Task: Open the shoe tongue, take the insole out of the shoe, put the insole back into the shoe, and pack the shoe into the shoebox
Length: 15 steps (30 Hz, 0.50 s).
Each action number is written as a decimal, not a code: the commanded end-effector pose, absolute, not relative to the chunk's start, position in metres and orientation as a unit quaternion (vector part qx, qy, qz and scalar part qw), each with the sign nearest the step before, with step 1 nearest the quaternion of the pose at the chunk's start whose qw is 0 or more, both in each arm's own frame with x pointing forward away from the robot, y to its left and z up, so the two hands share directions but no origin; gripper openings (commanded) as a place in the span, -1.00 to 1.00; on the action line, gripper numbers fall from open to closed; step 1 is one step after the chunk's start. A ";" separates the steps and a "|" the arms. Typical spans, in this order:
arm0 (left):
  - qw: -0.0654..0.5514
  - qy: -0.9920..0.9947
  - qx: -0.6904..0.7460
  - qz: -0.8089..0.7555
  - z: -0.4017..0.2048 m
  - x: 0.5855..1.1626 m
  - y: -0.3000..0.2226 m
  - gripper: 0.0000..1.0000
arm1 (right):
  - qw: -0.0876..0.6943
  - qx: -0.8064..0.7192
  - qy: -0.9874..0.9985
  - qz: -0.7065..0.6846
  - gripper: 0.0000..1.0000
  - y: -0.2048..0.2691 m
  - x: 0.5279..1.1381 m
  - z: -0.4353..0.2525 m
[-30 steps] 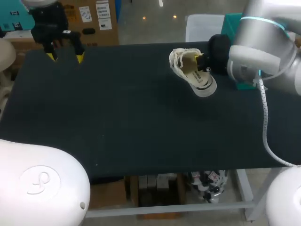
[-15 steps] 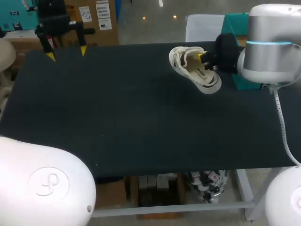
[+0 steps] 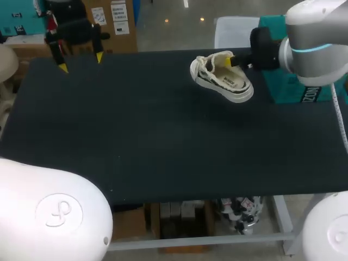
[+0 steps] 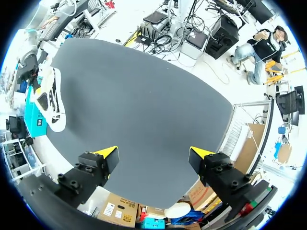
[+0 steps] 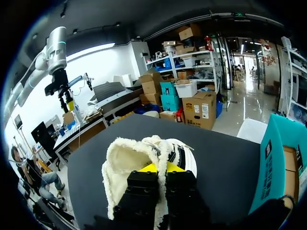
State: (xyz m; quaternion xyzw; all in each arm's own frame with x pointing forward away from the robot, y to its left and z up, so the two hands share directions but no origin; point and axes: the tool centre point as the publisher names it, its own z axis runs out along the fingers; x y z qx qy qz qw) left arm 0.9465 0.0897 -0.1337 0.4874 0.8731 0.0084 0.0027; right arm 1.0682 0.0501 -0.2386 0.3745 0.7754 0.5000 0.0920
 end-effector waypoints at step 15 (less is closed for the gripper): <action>0.006 0.883 0.470 0.004 -0.137 0.938 0.099 1.00 | -0.188 0.339 0.867 0.314 -1.00 0.033 1.057 -0.215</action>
